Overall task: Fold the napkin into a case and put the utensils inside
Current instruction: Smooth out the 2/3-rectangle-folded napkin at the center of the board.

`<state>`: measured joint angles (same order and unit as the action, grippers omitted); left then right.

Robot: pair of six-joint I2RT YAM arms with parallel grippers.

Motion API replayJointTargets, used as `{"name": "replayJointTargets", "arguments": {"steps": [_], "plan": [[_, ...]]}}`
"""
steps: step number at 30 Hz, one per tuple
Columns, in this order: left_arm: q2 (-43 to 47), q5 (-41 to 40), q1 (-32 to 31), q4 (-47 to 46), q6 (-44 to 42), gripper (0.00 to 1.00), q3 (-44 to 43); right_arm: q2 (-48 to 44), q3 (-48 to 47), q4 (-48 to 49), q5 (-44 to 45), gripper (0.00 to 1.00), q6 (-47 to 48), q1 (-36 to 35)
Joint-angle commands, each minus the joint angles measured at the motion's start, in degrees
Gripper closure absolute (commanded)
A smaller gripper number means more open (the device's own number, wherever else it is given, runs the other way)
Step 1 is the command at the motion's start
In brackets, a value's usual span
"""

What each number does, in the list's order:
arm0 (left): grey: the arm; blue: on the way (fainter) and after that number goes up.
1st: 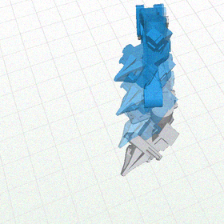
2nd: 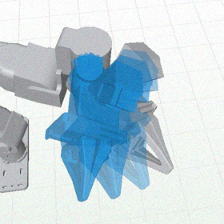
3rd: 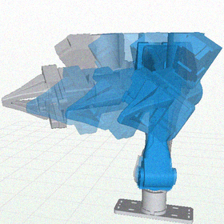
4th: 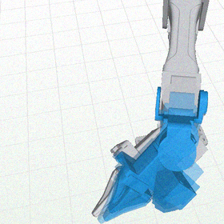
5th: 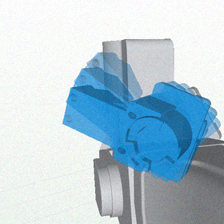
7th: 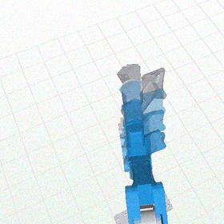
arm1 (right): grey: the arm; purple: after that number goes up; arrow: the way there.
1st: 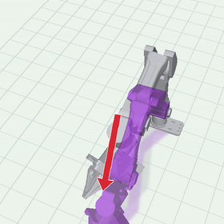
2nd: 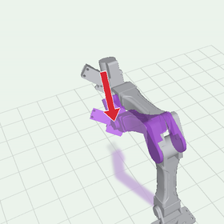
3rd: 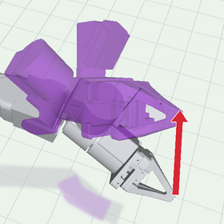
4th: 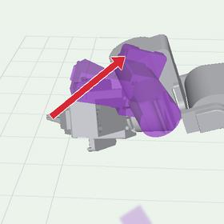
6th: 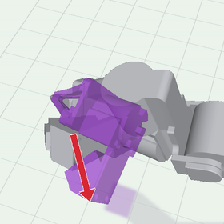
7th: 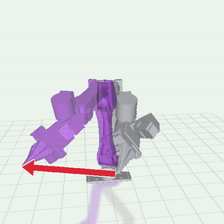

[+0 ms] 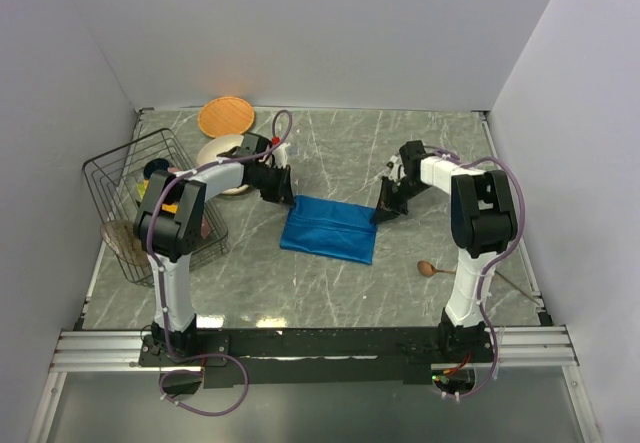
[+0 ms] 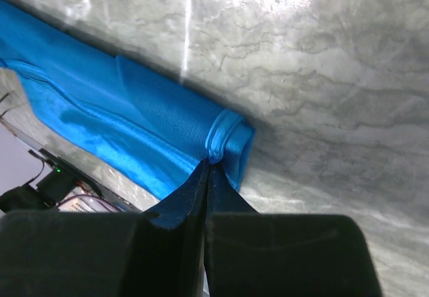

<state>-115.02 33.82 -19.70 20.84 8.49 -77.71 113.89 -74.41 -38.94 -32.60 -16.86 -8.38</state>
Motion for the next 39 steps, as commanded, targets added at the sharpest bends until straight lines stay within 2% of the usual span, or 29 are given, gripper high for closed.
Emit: {"name": "replayJointTargets", "arguments": {"steps": [1,4,10,13,18,24,27,39], "plan": [[-1.3,-0.4,0.0,-0.9,2.1,0.94,-1.6,2.6,0.8,1.7,1.2,1.00,-0.2,-0.8],[-0.8,-0.6,0.4,-2.0,3.3,0.92,-0.6,4.0,0.9,2.5,2.2,1.00,-0.5,-1.0],[2.6,-0.3,1.9,-5.5,4.1,0.65,2.0,5.9,-0.3,2.6,5.4,1.00,-1.4,-2.4],[6.1,-0.3,2.6,-7.8,3.8,0.60,4.8,7.7,-3.2,1.6,7.4,1.00,-1.0,-2.3],[12.1,1.9,3.4,-13.8,3.6,0.57,11.7,11.3,-10.4,-1.0,8.3,1.00,2.0,-2.7],[12.0,2.7,3.2,-12.7,1.5,0.57,11.4,11.7,-14.6,-2.3,8.1,1.00,5.5,-3.2],[9.7,2.5,2.3,-9.2,1.8,0.59,9.0,10.1,-14.4,-2.5,6.5,1.00,6.1,-3.7],[10.3,4.4,-2.4,-11.5,5.2,0.59,11.4,5.6,-14.4,-6.2,1.2,1.00,3.2,-4.4]]}}
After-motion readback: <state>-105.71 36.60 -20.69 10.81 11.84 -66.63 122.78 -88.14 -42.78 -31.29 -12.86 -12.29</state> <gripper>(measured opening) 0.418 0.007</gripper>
